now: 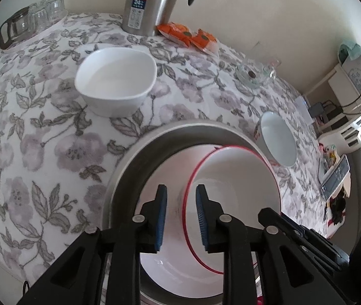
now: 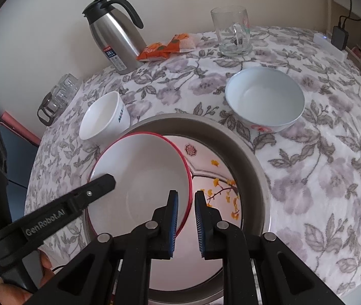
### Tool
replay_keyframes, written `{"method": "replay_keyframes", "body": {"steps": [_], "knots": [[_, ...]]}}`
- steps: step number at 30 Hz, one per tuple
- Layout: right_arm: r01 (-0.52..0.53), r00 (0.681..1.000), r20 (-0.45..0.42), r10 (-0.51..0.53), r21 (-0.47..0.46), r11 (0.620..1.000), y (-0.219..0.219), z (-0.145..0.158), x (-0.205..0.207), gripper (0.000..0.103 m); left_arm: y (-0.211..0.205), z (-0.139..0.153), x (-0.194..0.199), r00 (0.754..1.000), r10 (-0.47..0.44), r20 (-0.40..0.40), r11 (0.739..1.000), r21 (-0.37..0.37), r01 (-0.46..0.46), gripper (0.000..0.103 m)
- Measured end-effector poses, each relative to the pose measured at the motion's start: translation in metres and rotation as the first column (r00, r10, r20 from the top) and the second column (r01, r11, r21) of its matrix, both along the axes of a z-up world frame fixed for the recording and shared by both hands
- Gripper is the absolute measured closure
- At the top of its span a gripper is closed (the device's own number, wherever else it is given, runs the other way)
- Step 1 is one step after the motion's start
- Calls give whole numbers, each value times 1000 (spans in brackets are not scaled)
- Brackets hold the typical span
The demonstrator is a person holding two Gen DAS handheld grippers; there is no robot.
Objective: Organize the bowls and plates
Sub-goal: 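Lower the strawberry bowl into the basin onto the yellow-blossom plate, then open both grippers to release the strawberry bowl rim and pull back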
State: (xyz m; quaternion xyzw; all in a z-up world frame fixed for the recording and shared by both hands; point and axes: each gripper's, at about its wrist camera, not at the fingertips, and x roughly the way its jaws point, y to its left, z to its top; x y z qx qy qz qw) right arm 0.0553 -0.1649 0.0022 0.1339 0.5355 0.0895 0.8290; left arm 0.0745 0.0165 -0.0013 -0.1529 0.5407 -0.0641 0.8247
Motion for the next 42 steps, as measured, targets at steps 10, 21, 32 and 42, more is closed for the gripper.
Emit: {"method": "replay_keyframes", "body": {"steps": [10, 21, 32, 42], "knots": [[34, 997, 62, -35, 13, 999, -8, 15, -1, 87, 10, 17, -3, 996, 46, 72, 999, -9, -46, 74], [97, 992, 72, -100, 36, 995, -22, 16, 1, 87, 30, 20, -5, 984, 156, 89, 987, 14, -157, 54], [176, 983, 47, -178, 32, 984, -39, 8, 6, 54, 43, 12, -4, 970, 233, 68, 969, 69, -237, 25], [191, 981, 35, -191, 6, 982, -41, 3, 9, 28, 53, 9, -4, 953, 296, 71, 945, 125, -303, 8]]}}
